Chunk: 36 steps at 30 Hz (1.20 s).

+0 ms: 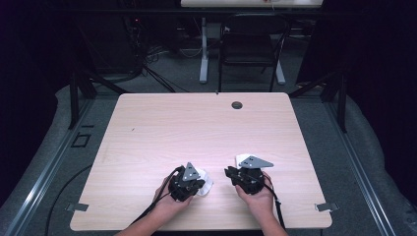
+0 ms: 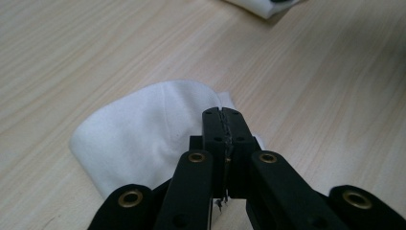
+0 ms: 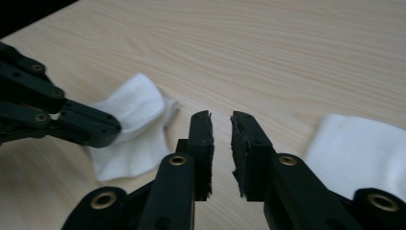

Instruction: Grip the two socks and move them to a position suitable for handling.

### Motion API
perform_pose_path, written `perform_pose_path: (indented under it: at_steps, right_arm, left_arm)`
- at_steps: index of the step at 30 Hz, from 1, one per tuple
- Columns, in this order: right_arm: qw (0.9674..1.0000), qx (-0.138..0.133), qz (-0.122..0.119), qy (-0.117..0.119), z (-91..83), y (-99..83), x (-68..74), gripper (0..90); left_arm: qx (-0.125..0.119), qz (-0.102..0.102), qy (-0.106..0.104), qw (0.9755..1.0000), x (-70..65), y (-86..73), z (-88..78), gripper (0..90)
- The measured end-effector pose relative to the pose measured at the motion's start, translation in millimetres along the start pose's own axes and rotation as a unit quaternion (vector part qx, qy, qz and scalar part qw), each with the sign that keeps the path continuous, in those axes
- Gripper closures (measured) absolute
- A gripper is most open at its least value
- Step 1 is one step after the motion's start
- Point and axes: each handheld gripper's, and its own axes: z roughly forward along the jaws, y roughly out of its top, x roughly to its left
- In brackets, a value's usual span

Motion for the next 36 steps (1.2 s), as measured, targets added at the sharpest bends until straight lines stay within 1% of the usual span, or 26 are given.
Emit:
perform_pose_path:
  at_steps: [3, 4, 6, 7, 9, 11, 12, 13, 14, 16, 18, 19, 21, 22, 23, 24, 25, 26, 27, 28, 29, 31, 33, 34, 35, 36]
  right_arm:
    - [0.9996, 0.011, -0.02, 0.019, 7.6, 3.0, 15.1, 82.8]
    - [0.999, 0.022, -0.026, 0.028, 11.1, 3.8, 19.9, 83.3]
    - [0.9977, 0.038, -0.034, 0.045, 21.3, 3.8, 30.8, 84.9]
    - [0.9968, 0.046, -0.043, 0.05, 27.2, 3.0, 36.6, 85.3]
    - [0.9942, 0.064, -0.069, 0.052, 37.1, 0.0, 46.5, 85.3]
    - [0.9912, 0.081, -0.094, 0.047, 43.7, -3.7, 52.0, 84.6]
    - [0.9906, 0.085, -0.097, 0.046, 44.7, -4.0, 51.5, 83.7]
    - [0.9918, 0.083, -0.082, 0.051, 47.9, -3.6, 48.1, 82.3]
    - [0.9918, 0.083, -0.082, 0.051, 47.9, -3.6, 48.1, 82.3]
    - [0.9917, 0.089, -0.074, 0.056, 52.0, -3.5, 44.8, 82.3]
    - [0.9894, 0.107, -0.086, 0.048, 56.7, -5.1, 43.8, 83.8]
    - [0.9882, 0.111, -0.095, 0.045, 58.2, -5.8, 42.7, 85.1]
    - [0.9884, 0.114, -0.087, 0.05, 57.6, -4.6, 41.0, 88.0]
    - [0.9882, 0.116, -0.087, 0.049, 57.0, -4.8, 40.5, 88.8]
    - [0.9868, 0.123, -0.092, 0.05, 55.3, -4.6, 39.1, 88.9]
    - [0.9868, 0.123, -0.092, 0.05, 55.3, -4.6, 39.1, 88.9]
    - [0.9866, 0.125, -0.093, 0.049, 54.1, -4.8, 38.6, 88.9]
    - [0.9867, 0.125, -0.093, 0.048, 52.9, -5.5, 38.4, 88.7]
    - [0.9859, 0.127, -0.099, 0.048, 51.6, -6.0, 37.9, 88.6]
    - [0.9859, 0.127, -0.099, 0.048, 51.6, -6.0, 37.9, 88.6]
    - [0.9856, 0.128, -0.1, 0.046, 51.0, -6.0, 38.0, 88.5]
    - [0.9854, 0.128, -0.102, 0.046, 50.6, -6.1, 37.6, 88.5]
    - [0.9853, 0.128, -0.104, 0.045, 50.4, -6.2, 37.4, 88.2]
    - [0.9857, 0.126, -0.103, 0.044, 50.5, -6.4, 37.4, 88.1]
    - [0.9857, 0.126, -0.104, 0.044, 50.3, -6.5, 37.2, 88.0]
    - [0.9854, 0.127, -0.104, 0.045, 49.8, -6.5, 36.7, 87.9]
  left_arm:
    - [-0.016, -0.012, 0.0, 0.9998, 4.3, 1.9, -10.6, 90.0]
    - [-0.023, -0.016, 0.002, 0.9996, 5.7, 2.2, -13.6, 90.0]
    - [-0.029, -0.021, 0.001, 0.9994, 9.2, 2.9, -19.0, 90.0]
    - [-0.031, -0.024, 0.002, 0.9992, 10.8, 2.9, -21.2, 90.0]
    - [-0.037, -0.032, 0.003, 0.9988, 13.7, 2.1, -24.2, 90.0]
    - [-0.038, -0.035, 0.006, 0.9986, 16.4, 0.7, -27.1, 90.0]
    - [-0.04, -0.039, 0.008, 0.9984, 17.6, -0.2, -28.4, 90.0]
    - [-0.041, -0.045, 0.009, 0.9981, 20.2, -1.8, -31.2, 90.0]
    - [-0.041, -0.045, 0.009, 0.9981, 20.2, -1.8, -31.2, 90.0]
    - [-0.043, -0.05, 0.017, 0.9977, 22.7, -4.4, -35.5, 90.0]
    - [-0.044, -0.052, 0.031, 0.9972, 27.1, -8.5, -42.2, 90.0]
    - [-0.042, -0.058, 0.037, 0.9967, 31.1, -11.8, -46.8, 90.0]
    - [-0.042, -0.071, 0.045, 0.9956, 37.9, -16.6, -52.8, 90.0]
    - [-0.044, -0.075, 0.049, 0.995, 42.0, -18.4, -56.1, 90.0]
    - [-0.044, -0.083, 0.049, 0.9944, 44.6, -19.2, -58.3, 90.0]
    - [-0.043, -0.088, 0.05, 0.9939, 47.6, -20.1, -60.5, 90.0]
    - [-0.038, -0.088, 0.053, 0.994, 50.5, -21.4, -63.2, 89.9]
    - [-0.034, -0.089, 0.054, 0.994, 51.4, -22.5, -64.4, 89.9]
    - [-0.028, -0.087, 0.058, 0.9941, 52.1, -24.5, -65.6, 89.7]
    - [-0.022, -0.082, 0.061, 0.9945, 52.8, -27.2, -66.9, 89.7]
    - [-0.017, -0.084, 0.064, 0.9943, 53.3, -30.6, -67.7, 89.4]
    - [-0.015, -0.091, 0.064, 0.9937, 57.2, -38.5, -70.5, 86.4]
    - [-0.023, -0.107, 0.062, 0.9921, 61.8, -43.7, -73.3, 82.3]
    - [-0.025, -0.111, 0.059, 0.9917, 64.0, -43.6, -75.0, 81.8]
    - [-0.03, -0.112, 0.056, 0.9917, 65.6, -42.7, -76.2, 80.7]
    - [-0.039, -0.107, 0.056, 0.9919, 66.6, -41.9, -77.1, 79.6]
